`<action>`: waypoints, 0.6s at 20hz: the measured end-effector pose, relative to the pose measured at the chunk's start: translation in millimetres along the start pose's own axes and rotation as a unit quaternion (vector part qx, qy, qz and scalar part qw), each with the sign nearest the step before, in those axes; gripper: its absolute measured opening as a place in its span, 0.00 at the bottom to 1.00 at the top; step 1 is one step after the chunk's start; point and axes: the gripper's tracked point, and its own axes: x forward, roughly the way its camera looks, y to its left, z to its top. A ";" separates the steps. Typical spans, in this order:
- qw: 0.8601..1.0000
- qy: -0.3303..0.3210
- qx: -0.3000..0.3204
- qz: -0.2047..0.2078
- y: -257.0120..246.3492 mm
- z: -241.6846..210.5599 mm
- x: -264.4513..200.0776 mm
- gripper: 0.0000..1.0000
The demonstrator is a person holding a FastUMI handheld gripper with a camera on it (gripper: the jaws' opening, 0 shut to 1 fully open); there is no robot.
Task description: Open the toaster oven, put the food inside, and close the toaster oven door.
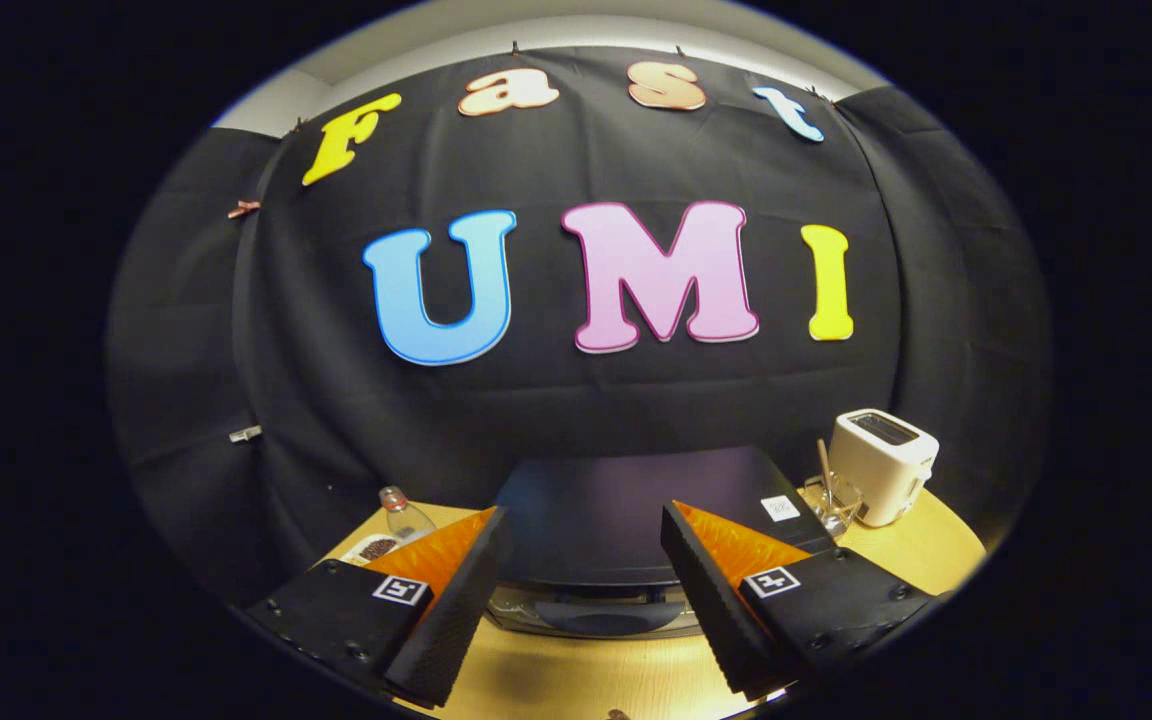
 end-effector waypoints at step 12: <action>0.996 0.075 -0.024 -0.051 -21.0 -77.5 31.7 0.97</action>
